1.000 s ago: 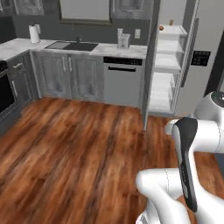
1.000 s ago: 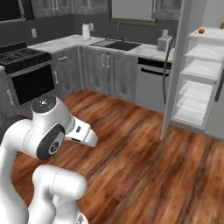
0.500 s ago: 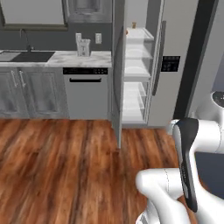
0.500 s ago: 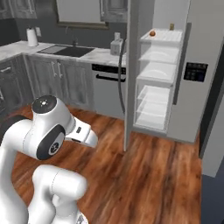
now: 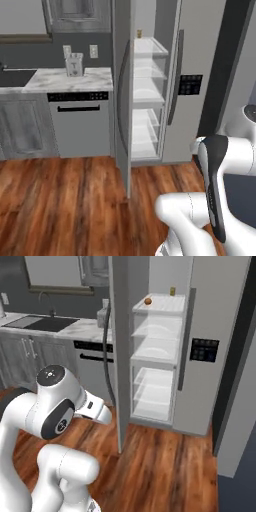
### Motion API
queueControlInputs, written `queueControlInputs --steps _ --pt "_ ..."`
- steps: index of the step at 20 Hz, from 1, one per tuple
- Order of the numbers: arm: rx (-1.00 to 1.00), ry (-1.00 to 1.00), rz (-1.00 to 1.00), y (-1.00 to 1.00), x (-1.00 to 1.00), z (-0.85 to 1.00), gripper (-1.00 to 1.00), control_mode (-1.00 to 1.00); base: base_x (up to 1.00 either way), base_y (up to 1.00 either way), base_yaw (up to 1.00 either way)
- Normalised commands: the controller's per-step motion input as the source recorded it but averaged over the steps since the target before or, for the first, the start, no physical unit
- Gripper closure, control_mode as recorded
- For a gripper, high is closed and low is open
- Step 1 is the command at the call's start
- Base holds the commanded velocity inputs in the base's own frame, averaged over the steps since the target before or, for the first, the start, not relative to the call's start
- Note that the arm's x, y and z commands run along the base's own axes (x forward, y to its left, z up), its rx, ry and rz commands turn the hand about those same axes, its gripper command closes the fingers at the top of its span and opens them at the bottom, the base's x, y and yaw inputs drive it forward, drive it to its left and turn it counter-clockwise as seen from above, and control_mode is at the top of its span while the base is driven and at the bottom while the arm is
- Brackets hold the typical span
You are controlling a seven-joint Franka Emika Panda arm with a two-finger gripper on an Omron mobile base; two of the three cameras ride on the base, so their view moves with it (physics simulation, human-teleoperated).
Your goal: Pick the tangerine and mango from the fridge and place them on the plate next to the blender to make a fruit smoothie.
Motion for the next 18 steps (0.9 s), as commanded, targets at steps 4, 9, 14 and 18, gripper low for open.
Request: queueControlInputs --steps 4,9,14,18 --pt "0.00 0.00 0.00 0.00 0.00 0.00 -1.00 1.00 1.00 -0.71 -0.08" --pt "0.00 0.00 0.00 0.00 0.00 0.00 -1.00 1.00 1.00 -0.43 -0.04" --pt "0.00 0.00 0.00 0.00 0.00 0.00 -1.00 1.00 0.93 -0.03 0.00" --pt "0.00 0.00 0.00 0.00 0.00 0.00 -1.00 1.00 0.84 -0.02 0.00"
